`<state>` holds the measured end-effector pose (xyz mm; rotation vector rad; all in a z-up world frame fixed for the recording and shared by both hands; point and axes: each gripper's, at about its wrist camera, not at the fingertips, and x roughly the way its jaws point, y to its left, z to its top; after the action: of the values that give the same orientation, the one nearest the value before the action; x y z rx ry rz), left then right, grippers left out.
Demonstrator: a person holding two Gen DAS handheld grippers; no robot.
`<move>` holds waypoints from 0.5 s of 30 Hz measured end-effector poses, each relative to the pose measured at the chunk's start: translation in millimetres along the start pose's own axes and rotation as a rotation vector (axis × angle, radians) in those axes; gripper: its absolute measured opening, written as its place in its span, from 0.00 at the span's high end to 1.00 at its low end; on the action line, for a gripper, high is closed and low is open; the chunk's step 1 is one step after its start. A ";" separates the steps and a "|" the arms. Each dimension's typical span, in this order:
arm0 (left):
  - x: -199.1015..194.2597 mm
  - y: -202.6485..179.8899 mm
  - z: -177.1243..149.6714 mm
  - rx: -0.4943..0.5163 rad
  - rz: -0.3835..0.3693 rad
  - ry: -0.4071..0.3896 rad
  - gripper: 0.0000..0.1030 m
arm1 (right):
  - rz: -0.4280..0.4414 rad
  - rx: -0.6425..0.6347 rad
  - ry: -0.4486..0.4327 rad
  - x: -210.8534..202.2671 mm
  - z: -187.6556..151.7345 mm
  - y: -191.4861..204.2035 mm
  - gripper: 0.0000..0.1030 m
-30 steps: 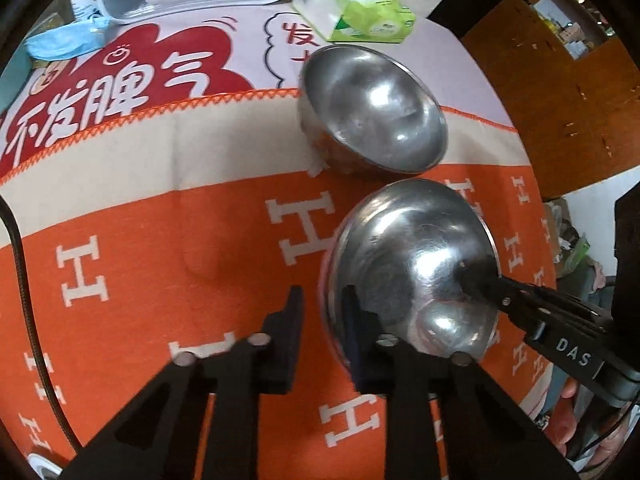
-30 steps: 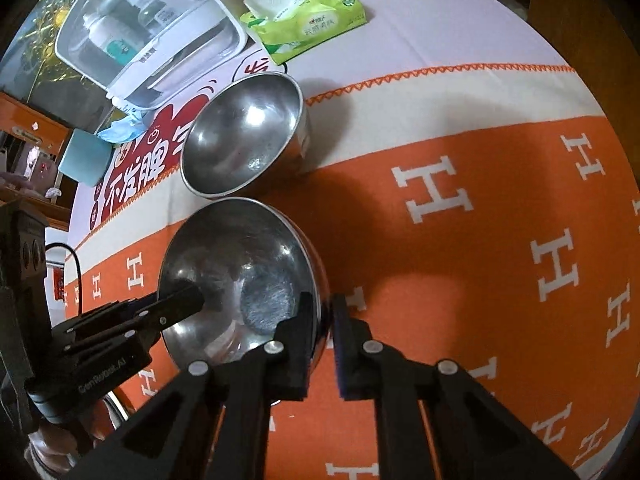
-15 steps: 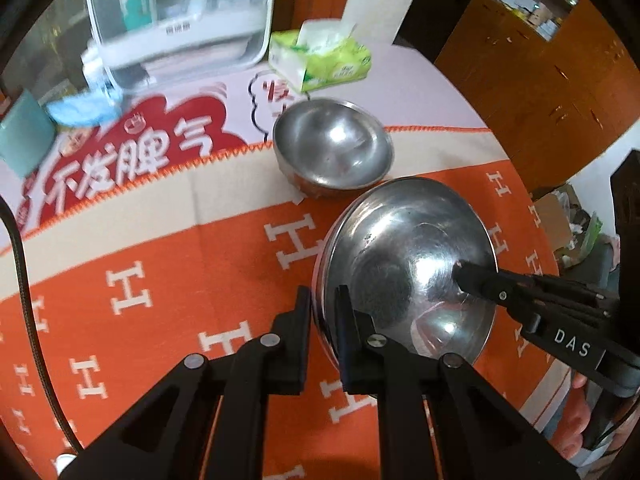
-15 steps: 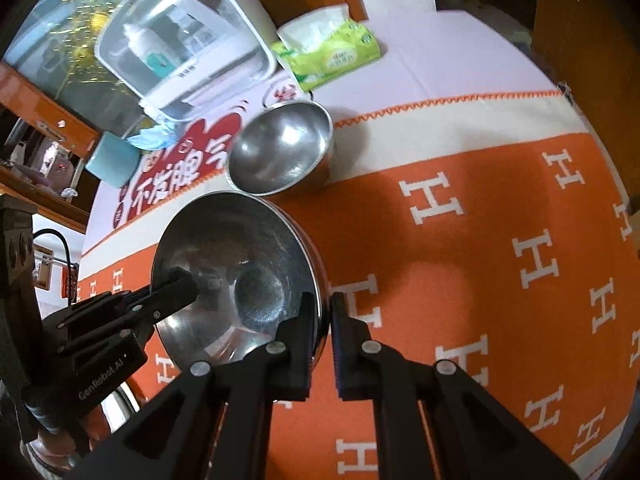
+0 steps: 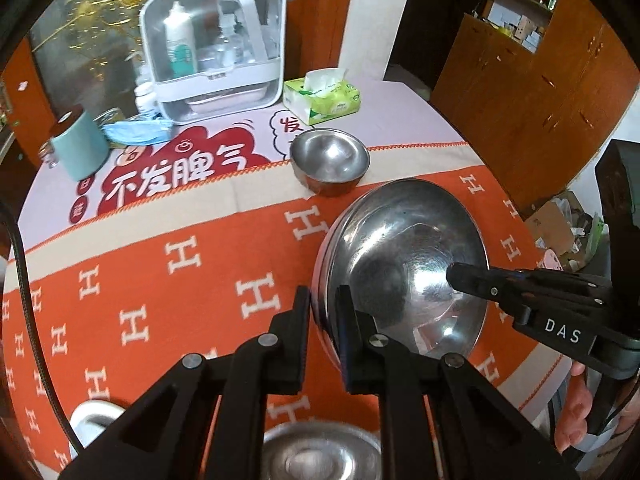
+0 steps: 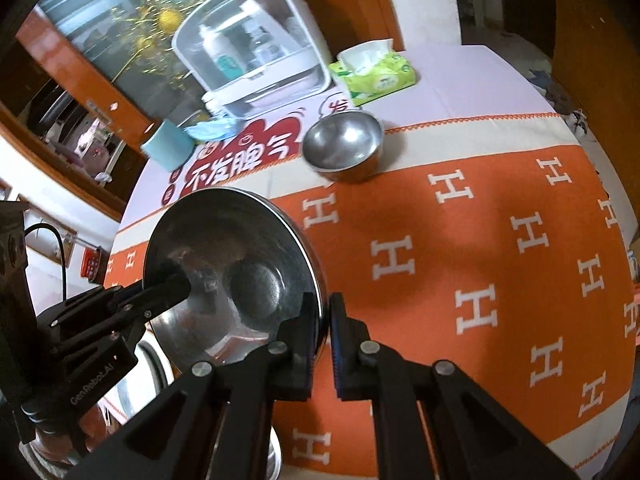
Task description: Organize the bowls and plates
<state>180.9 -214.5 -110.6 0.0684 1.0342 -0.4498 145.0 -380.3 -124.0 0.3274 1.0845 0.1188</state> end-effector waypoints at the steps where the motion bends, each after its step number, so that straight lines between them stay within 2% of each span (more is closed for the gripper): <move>1: -6.4 1.0 -6.6 -0.004 0.005 -0.004 0.89 | 0.008 -0.004 0.002 -2.2 -4.5 2.9 0.94; 8: -31.9 8.6 -52.6 -0.036 0.038 0.012 0.89 | 0.044 -0.049 0.045 -6.8 -38.1 26.8 0.94; 15: -32.7 31.2 -123.2 -0.130 0.041 0.102 0.89 | 0.062 -0.115 0.148 13.2 -86.0 50.8 0.93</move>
<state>78.9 -143.0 -151.6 -0.0035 1.1582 -0.3442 78.6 -311.5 -155.5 0.2519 1.2090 0.2631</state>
